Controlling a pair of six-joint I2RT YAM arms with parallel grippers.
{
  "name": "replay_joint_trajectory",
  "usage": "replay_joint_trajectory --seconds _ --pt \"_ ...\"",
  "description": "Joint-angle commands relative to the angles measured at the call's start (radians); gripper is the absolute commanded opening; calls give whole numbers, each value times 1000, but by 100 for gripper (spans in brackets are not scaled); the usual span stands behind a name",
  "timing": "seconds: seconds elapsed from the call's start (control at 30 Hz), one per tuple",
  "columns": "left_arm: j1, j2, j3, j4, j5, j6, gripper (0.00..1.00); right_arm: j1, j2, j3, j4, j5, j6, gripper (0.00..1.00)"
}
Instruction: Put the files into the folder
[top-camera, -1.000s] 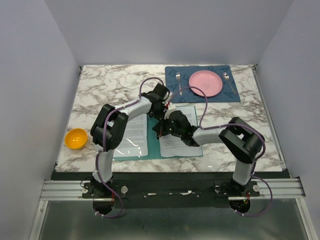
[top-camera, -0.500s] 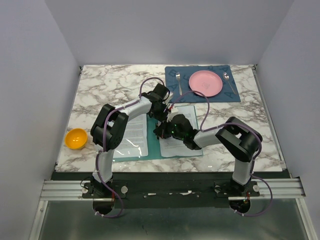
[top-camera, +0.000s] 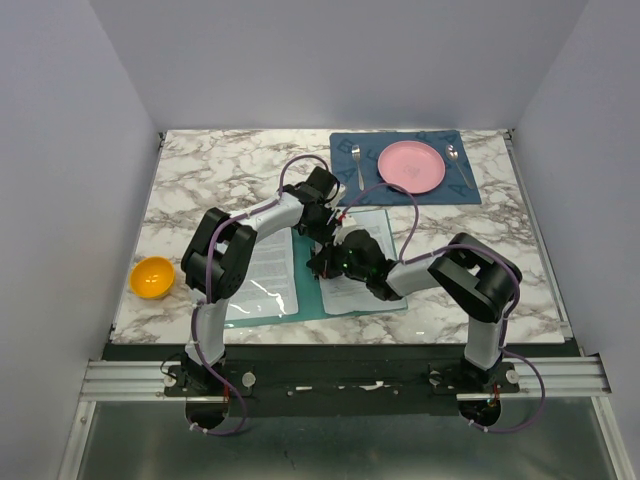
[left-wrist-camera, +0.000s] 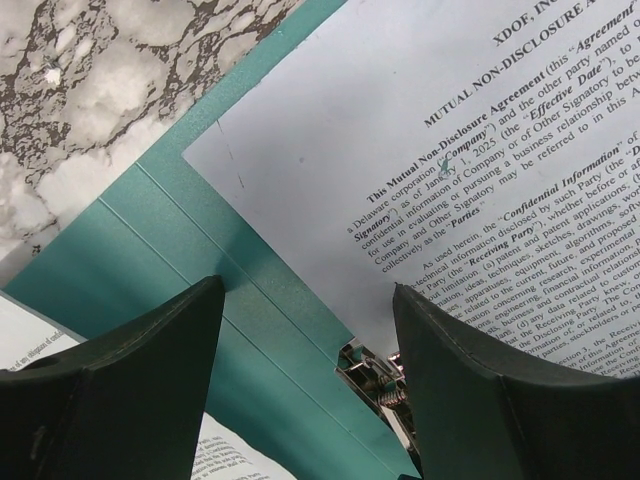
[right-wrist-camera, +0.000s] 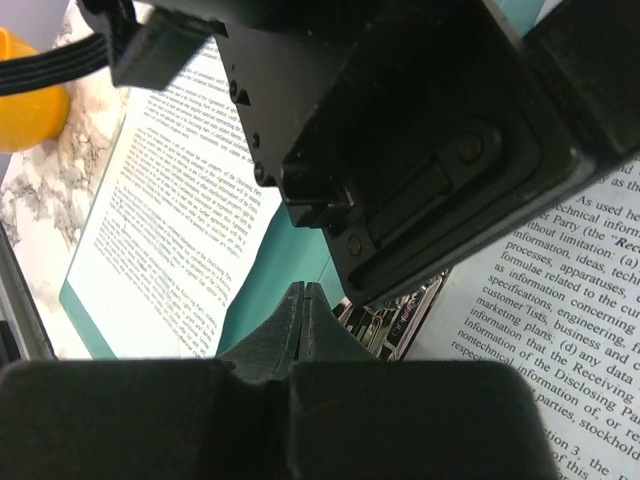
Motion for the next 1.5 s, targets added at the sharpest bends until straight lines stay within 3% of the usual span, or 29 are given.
replay_joint_trajectory --seconds 0.0,0.27,0.97,1.47 --pt "3 57 -26 -99 -49 34 77 5 50 -65 -241 38 -12 0" --pt "4 46 -46 -85 -49 38 76 4 62 -41 -326 71 -9 0" --pt "12 43 -57 -77 -52 44 73 -16 107 -64 -320 95 65 0" --pt "14 35 -61 -79 -55 72 72 -102 197 -45 -244 -32 133 0"
